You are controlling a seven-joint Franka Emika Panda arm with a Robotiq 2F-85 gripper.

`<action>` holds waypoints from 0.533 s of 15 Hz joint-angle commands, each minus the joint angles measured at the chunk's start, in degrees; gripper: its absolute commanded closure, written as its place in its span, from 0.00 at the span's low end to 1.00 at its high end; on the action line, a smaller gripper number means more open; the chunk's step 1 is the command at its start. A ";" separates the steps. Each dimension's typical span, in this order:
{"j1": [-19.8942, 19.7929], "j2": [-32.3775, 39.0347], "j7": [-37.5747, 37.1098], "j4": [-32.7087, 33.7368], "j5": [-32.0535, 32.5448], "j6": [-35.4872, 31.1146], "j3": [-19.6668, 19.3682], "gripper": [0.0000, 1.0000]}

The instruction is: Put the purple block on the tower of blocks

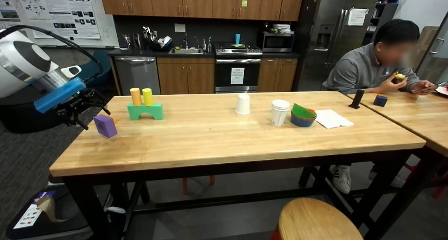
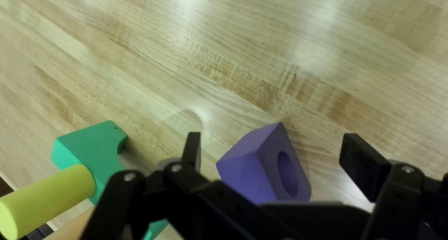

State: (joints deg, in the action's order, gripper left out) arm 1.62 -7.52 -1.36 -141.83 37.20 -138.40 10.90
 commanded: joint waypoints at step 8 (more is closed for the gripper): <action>2.92 1.13 -7.50 2.50 -1.49 1.62 -0.59 0.00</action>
State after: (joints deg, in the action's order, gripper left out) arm 3.62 -6.85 -5.43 -140.82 37.68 -138.84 10.90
